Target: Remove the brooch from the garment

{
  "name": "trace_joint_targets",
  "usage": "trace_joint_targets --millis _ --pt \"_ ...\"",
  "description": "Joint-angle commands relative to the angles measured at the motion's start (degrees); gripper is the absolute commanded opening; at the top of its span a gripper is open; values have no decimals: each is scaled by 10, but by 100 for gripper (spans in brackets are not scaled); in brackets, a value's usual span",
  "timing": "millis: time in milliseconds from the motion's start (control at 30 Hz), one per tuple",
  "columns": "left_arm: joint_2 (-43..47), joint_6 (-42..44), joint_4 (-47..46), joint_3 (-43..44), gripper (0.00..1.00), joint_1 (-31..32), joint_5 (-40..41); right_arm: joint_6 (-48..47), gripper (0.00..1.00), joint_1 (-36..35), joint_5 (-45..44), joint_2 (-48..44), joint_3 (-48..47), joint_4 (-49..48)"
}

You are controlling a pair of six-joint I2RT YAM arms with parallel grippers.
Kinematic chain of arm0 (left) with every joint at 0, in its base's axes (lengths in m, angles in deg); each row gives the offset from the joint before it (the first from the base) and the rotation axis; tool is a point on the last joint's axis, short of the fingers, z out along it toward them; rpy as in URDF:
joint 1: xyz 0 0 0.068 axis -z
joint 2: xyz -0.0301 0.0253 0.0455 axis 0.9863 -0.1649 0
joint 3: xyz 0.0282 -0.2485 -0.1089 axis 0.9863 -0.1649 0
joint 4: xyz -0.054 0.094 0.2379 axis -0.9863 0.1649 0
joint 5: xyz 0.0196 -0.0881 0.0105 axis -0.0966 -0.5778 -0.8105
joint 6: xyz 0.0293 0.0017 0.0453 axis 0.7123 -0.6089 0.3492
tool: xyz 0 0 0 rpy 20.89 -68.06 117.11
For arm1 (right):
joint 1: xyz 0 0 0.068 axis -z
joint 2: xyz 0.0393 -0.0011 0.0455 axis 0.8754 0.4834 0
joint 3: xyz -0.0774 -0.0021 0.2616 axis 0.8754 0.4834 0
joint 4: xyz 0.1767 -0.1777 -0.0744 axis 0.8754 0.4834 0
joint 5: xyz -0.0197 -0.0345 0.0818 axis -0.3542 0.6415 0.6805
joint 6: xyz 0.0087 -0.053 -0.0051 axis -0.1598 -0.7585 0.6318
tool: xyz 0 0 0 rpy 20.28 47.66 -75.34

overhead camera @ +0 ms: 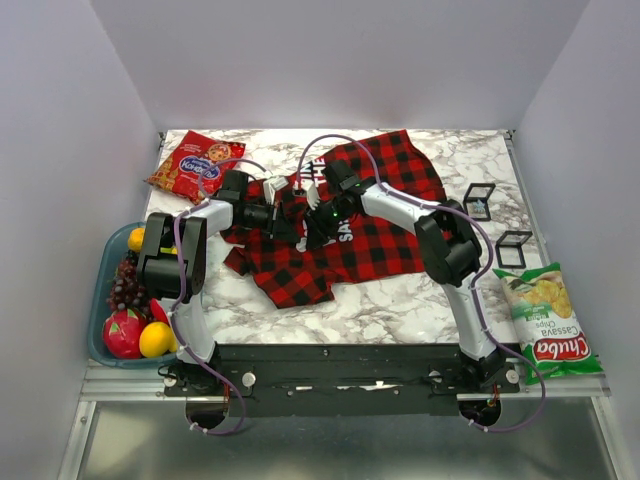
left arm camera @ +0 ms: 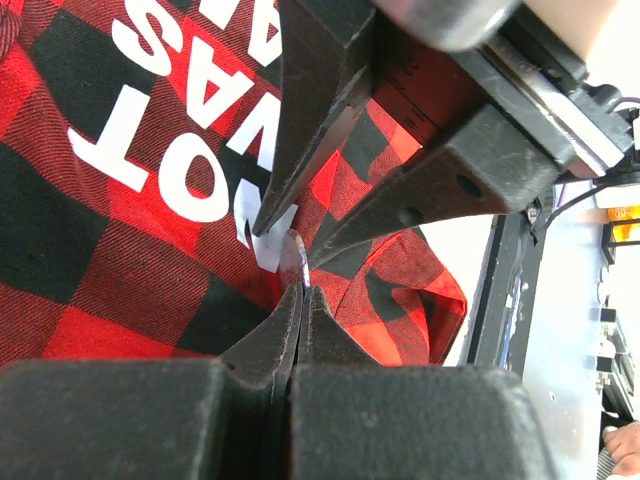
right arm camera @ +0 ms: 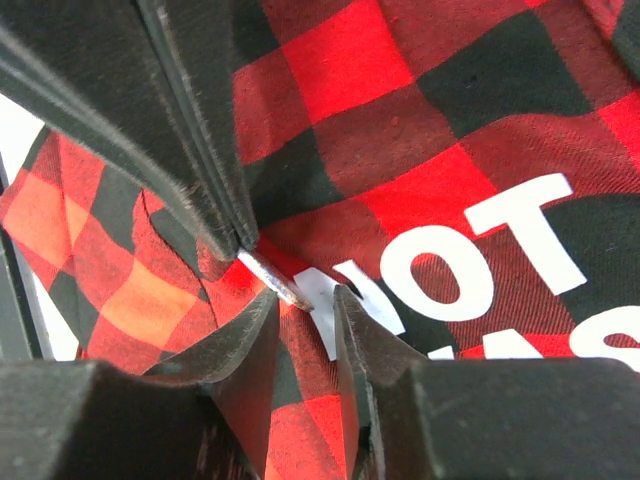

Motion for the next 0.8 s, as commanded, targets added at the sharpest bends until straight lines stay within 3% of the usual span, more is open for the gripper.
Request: trace_joint_targets --millis 0,400,767 --pt "-8 -16 -3 -8 0 -1 -40 21 34 -4 -34 19 -25 -24" --pt "-12 -91 -68 -43 0 2 -32 125 26 -6 -108 27 -38 -41" --pt "7 -177 -181 -127 0 12 -14 303 28 -5 -73 27 -26 -81"
